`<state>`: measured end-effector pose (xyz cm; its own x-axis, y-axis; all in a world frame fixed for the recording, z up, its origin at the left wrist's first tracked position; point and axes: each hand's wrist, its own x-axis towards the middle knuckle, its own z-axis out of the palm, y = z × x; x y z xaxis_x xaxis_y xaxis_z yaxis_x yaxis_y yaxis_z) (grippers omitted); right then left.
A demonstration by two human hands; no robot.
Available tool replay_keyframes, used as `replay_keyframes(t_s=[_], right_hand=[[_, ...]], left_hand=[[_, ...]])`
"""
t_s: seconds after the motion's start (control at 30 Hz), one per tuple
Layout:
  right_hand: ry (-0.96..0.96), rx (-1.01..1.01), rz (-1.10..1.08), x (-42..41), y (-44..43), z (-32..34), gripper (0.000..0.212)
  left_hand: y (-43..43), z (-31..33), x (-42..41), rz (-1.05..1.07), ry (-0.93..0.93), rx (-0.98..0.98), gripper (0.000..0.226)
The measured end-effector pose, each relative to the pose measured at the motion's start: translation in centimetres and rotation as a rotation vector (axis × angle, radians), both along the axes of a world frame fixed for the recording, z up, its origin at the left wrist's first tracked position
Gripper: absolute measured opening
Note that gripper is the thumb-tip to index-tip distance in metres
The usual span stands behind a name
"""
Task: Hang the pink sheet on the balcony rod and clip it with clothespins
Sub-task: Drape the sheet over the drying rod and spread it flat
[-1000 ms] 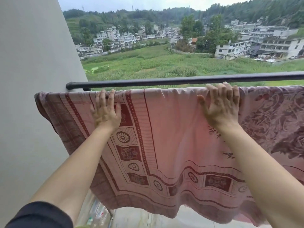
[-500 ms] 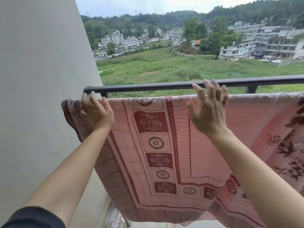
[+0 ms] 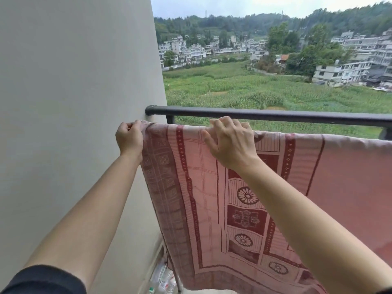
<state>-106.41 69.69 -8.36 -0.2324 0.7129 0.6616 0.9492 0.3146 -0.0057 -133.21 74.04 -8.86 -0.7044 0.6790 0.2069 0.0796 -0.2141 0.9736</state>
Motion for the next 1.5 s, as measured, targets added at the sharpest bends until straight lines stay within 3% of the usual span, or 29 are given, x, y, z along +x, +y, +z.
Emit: replay_keyframes(t_s=[0.07, 0.13, 0.27, 0.37, 0.47, 0.57, 0.67, 0.83, 1.03, 1.13, 1.3, 1.5], right_hand=[[-0.033, 0.021, -0.073, -0.4, 0.3, -0.4, 0.057], [-0.042, 0.043, -0.109, -0.4, 0.6, -0.5, 0.058], [-0.063, 0.063, -0.129, -0.3, 0.6, -0.7, 0.060], [-0.079, 0.043, -0.123, -0.1, 0.3, -0.8, 0.059], [-0.069, 0.027, -0.085, 0.6, -0.2, -0.4, 0.063], [-0.010, 0.051, -0.108, 3.6, -1.1, -0.1, 0.063], [-0.023, 0.071, -0.213, 9.2, -2.3, -0.5, 0.062], [0.006, 0.164, -0.335, 19.5, -5.0, -1.9, 0.054], [0.035, 0.078, -0.496, 30.9, -10.1, -3.9, 0.062], [0.068, 0.009, -0.581, 36.1, -12.7, -4.3, 0.068], [0.029, -0.076, -0.575, 44.8, -16.3, -4.1, 0.071], [0.053, -0.219, -0.602, 56.6, -20.3, -3.5, 0.068]], left_hand=[[0.4, 1.4, -1.3, 0.020, -0.095, 0.088, 0.015], [0.9, 2.0, -2.7, 0.128, -0.105, 0.051, 0.017], [1.2, -0.3, -3.5, 0.225, 0.171, -0.267, 0.013], [0.6, -0.2, -2.6, 0.370, 0.401, -0.365, 0.023], [0.0, 0.7, -0.2, 0.393, 0.676, -0.226, 0.030], [-0.3, 0.7, 4.5, 0.215, 1.070, 0.018, 0.043], [-0.5, -0.3, 10.0, 0.035, 1.280, 0.155, 0.053], [-0.6, -0.6, 18.3, 0.123, 1.339, 0.288, 0.053], [-5.5, -0.4, 31.8, -0.203, 1.452, 0.425, 0.053], [-8.5, -1.1, 38.6, -0.346, 1.467, 0.386, 0.052], [-11.4, -1.9, 47.7, -0.376, 1.548, 0.265, 0.061], [-12.4, -2.5, 55.5, -0.246, 1.467, 0.133, 0.063]])
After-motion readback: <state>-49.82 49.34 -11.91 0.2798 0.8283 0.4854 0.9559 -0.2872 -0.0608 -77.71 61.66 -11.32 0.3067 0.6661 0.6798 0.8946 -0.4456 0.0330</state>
